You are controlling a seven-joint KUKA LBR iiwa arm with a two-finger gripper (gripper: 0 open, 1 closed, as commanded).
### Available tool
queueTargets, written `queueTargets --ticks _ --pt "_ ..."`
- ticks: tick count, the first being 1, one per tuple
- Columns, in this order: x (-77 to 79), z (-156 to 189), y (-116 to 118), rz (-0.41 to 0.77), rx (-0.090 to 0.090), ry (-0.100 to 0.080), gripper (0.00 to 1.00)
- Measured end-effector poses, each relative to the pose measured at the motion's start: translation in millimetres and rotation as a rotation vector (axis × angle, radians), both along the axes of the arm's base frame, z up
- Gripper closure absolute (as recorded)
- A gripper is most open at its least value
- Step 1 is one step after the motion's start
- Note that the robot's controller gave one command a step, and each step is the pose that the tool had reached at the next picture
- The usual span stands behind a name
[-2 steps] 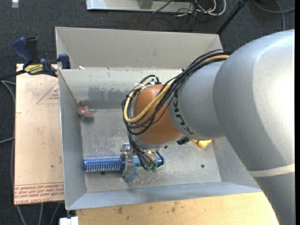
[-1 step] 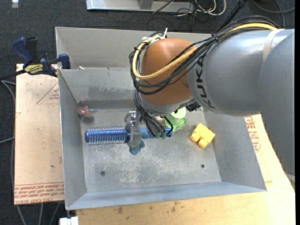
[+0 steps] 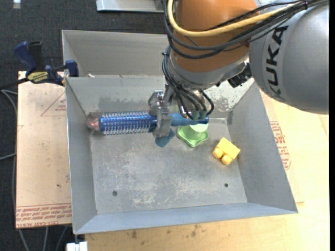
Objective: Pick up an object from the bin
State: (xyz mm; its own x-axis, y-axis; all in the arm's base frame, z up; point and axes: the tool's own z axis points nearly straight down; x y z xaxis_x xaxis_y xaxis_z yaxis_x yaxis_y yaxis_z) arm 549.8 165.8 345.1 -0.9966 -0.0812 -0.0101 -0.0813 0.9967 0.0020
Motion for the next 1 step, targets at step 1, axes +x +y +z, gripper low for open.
queueTargets --ticks 1 --pt "-3.4 -21.6 -20.2 0.239 -0.004 0.011 1.0"
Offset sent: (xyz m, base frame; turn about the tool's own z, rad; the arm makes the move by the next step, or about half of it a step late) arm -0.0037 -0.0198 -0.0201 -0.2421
